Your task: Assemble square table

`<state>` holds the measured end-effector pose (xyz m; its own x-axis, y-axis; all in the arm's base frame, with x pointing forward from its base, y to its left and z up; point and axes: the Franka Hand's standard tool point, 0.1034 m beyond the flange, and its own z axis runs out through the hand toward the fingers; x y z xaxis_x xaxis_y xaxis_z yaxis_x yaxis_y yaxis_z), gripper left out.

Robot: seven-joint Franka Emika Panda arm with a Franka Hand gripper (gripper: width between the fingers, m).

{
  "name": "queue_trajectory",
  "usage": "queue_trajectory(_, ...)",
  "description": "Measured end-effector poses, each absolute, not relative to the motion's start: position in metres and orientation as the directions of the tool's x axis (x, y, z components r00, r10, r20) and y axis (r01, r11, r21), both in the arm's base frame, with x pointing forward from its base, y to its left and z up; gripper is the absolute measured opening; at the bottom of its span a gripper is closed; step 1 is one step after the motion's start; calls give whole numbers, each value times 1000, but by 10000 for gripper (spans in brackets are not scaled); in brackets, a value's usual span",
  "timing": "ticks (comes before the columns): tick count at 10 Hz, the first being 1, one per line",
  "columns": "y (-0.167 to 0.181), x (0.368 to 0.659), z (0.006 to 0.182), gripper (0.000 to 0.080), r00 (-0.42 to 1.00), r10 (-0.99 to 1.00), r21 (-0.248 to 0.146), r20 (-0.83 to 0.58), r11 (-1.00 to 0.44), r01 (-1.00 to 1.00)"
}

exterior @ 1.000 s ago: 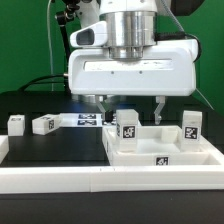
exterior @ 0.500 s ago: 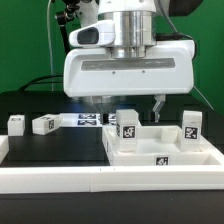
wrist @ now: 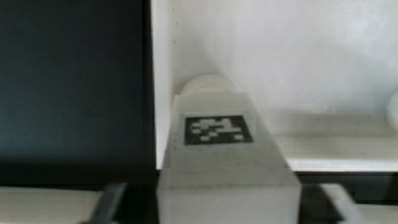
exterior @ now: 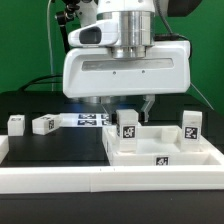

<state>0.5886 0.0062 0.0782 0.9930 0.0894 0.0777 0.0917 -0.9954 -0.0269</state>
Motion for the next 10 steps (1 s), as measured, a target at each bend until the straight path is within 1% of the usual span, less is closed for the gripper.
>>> queue_trajectory(1,6,589,78,288,993,87,-27,78,-996,89)
queue_trajectory(4,6,589,78,288,997,30,-32,76,-999,33)
queue_trajectory(7,5,588,78,288,984,-166,-47,68,-985,-163)
queue_trajectory(8,4,587,78,288,956,-288,-61,63,-957,-285)
queue_trajectory(10,4,586,77,290,895,-441,-71,62,-897,-437)
